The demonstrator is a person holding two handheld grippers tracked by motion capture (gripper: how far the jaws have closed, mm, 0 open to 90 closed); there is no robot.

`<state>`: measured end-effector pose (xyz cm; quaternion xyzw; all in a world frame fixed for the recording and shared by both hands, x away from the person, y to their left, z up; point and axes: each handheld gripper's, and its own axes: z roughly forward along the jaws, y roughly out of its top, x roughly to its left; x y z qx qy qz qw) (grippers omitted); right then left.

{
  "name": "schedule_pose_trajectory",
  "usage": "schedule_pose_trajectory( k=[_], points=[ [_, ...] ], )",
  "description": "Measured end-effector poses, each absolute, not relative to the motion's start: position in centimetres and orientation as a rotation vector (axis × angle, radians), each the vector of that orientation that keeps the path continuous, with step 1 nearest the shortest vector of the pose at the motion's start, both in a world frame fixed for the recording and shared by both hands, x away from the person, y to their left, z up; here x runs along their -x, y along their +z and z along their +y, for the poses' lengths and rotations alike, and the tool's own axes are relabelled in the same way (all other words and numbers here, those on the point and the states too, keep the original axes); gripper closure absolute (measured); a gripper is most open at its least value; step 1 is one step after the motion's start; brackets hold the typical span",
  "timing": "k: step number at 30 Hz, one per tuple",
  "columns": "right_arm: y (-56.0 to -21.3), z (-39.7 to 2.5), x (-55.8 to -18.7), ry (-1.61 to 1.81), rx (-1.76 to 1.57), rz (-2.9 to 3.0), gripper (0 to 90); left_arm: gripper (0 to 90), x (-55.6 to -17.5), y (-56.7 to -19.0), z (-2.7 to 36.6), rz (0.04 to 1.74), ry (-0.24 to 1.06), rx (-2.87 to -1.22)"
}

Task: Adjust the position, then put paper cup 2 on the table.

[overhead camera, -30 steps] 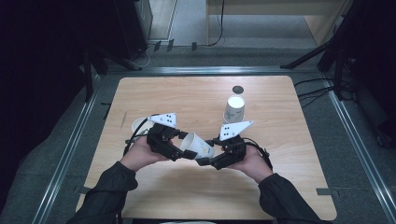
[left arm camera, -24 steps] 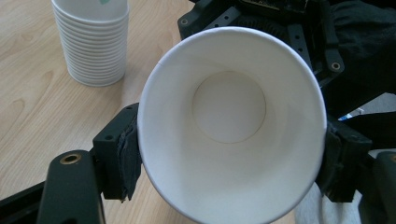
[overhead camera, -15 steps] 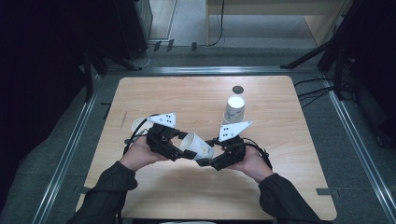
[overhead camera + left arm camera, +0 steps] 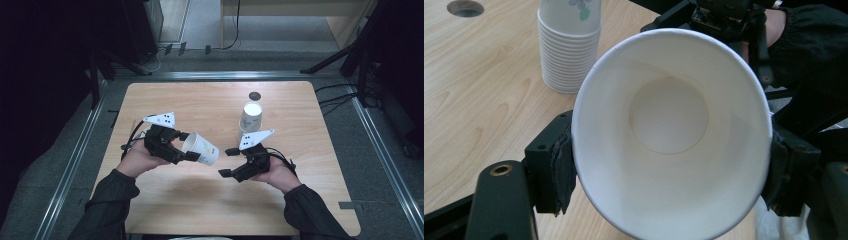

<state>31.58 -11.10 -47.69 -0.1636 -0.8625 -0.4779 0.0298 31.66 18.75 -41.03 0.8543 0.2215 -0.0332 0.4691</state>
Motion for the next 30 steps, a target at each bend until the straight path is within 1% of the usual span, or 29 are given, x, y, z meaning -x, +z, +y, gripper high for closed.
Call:
schedule_pose_trajectory(
  k=[1,9,17,25,30],
  points=[
    [-47.8,-11.3,-31.6,-1.474,0.511,-2.682,22.1,23.8,-31.7,-41.0,18.9,0.543,-0.064,-2.108],
    [-47.8,-11.9,-32.0,-1.494,0.594,-2.734,21.6,23.9,-31.7,-41.1,19.8,0.581,-0.055,-2.17],
    [-48.1,-12.5,-32.2,-1.488,0.685,-2.762,21.7,23.8,-31.4,-40.6,20.3,0.562,-0.036,-2.25],
    [-47.7,-12.5,-31.5,-1.5,0.664,-2.771,21.6,23.8,-30.8,-40.8,21.3,0.563,-0.015,-2.342],
    [-47.9,-12.5,-31.8,-1.489,0.689,-2.781,21.6,23.8,-30.5,-40.8,22.1,0.564,0.028,-2.411]
  ],
)
